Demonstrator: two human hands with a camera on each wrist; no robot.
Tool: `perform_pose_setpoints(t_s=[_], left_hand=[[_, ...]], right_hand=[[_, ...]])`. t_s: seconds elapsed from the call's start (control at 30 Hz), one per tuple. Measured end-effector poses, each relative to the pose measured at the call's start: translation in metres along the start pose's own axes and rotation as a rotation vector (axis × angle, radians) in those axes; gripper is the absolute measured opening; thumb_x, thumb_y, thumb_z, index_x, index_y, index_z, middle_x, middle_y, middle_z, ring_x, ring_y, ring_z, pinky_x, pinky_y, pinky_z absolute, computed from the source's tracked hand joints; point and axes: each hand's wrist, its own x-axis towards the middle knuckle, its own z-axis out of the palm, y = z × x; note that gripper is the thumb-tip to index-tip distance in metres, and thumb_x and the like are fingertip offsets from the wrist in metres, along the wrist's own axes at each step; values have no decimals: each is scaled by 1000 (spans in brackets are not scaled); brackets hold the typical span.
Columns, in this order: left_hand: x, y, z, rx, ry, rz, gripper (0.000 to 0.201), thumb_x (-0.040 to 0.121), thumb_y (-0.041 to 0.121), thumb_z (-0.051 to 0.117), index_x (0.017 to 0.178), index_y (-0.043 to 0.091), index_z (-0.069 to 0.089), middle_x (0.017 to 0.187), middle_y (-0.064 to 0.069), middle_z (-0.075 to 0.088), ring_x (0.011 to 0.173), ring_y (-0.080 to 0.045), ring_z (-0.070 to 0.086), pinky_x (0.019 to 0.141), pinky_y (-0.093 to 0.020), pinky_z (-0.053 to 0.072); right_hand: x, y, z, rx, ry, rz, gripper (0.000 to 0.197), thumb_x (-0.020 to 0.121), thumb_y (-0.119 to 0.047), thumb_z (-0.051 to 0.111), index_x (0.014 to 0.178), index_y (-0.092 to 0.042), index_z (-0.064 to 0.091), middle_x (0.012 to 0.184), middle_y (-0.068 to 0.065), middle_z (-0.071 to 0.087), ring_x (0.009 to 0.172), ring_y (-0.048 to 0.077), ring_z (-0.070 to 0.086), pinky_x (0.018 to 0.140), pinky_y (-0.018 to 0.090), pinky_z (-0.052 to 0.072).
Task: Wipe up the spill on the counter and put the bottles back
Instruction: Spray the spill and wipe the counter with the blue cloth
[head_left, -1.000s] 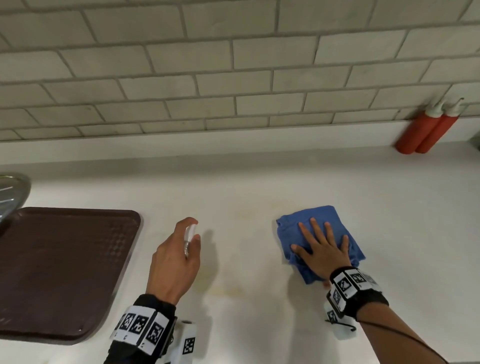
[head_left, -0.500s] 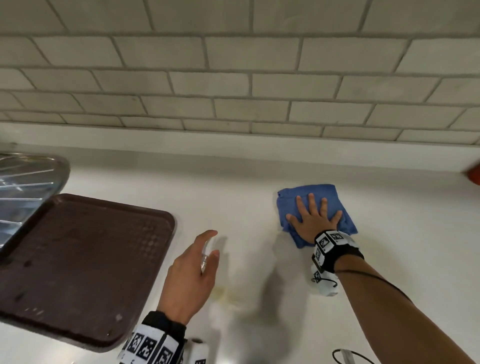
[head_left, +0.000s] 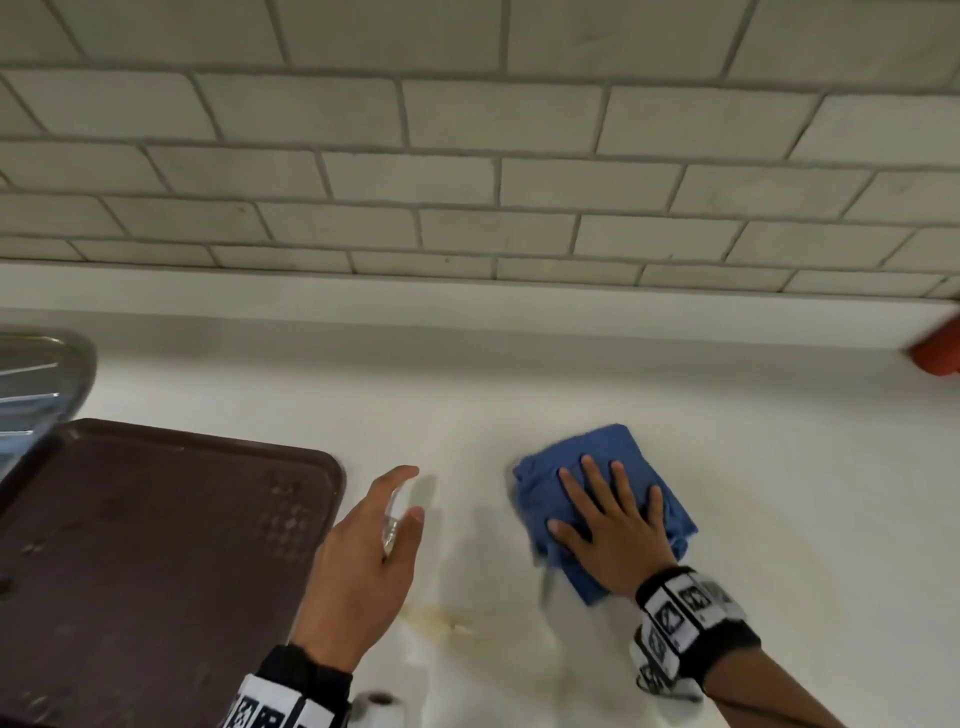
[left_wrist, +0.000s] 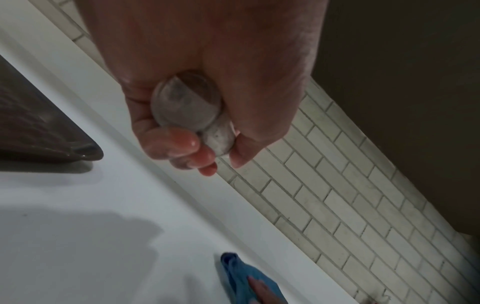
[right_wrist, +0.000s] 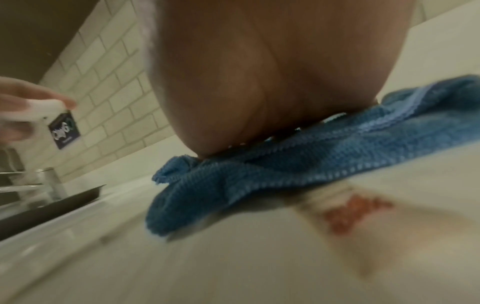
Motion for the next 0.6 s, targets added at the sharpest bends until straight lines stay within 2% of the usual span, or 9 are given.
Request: perform_pose_setpoints(t_s=[0.03, 0.13, 0.27, 0.33, 0.4, 0.43, 0.47, 0.53, 0.6], left_hand=[[-1, -3, -2, -2, 3, 5, 39, 98, 37, 53, 137, 41, 48, 114, 23, 61, 92, -3, 60, 80, -24, 45], [-5, -12, -5, -1, 12, 19, 39, 98, 38, 52, 137, 39, 50, 119, 27, 59, 96, -1, 60, 81, -21, 44], [-9, -28, -12, -2, 33, 11, 40, 99, 35, 54, 138, 37, 51, 124, 25, 59, 101, 6, 56, 85, -18, 42], [-8, -34, -16, -5, 49, -4, 40, 98, 33, 55, 137, 36, 52, 119, 20, 64, 98, 2, 59, 83, -19, 45], [-6, -35, -21, -9, 58, -14, 39, 98, 33, 56, 137, 35, 52, 111, 14, 70, 93, -4, 65, 80, -25, 49], [-4, -35, -23, -9, 57, -5, 39, 98, 32, 55, 137, 33, 52, 110, 12, 70, 91, -4, 65, 78, -25, 50], [-2, -36, -25, -4, 52, 7, 39, 99, 32, 55, 138, 32, 52, 109, 12, 70, 89, -2, 64, 75, -21, 48], [0, -37, -26, 9, 42, 13, 39, 99, 32, 53, 138, 32, 51, 100, 9, 71, 81, -5, 64, 68, -16, 44], [-1, -40, -27, 5, 39, 29, 39, 99, 32, 53, 138, 32, 51, 98, 3, 71, 80, -13, 65, 71, -24, 49]], right_hand=[[17, -2, -7, 20, -13, 42, 74, 85, -75, 8, 150, -43, -8, 159, -10, -18, 147, 27, -14, 112, 66, -2], [75, -23, -31, 38, -45, 99, 73, 90, -72, 18, 150, -40, -11, 160, -6, -20, 146, 32, -17, 110, 69, 0], [113, -75, -37, -3, -84, 21, 72, 91, -69, 17, 151, -38, -9, 160, -2, -20, 145, 35, -18, 109, 70, -4], [100, -103, -25, -32, -77, -91, 77, 85, -75, 3, 151, -37, -7, 161, -2, -19, 146, 34, -17, 109, 70, -5], [73, -125, -8, -54, -68, -202, 91, 72, -81, -15, 152, -36, -5, 161, -2, -17, 146, 33, -17, 108, 70, -9], [56, -132, 1, -64, -60, -257, 90, 74, -79, -14, 152, -36, -2, 162, -1, -14, 146, 34, -15, 108, 70, -11], [37, -136, 9, -66, -44, -310, 83, 80, -76, -6, 152, -36, 3, 162, -1, -8, 147, 36, -11, 108, 69, -12], [-2, -135, 28, -60, -5, -391, 72, 89, -72, 10, 151, -37, 17, 162, -1, 10, 147, 37, 3, 108, 68, -6], [-31, -119, 42, -54, 12, -393, 70, 89, -73, 14, 149, -39, 22, 160, -4, 18, 147, 33, 10, 107, 66, 0]])
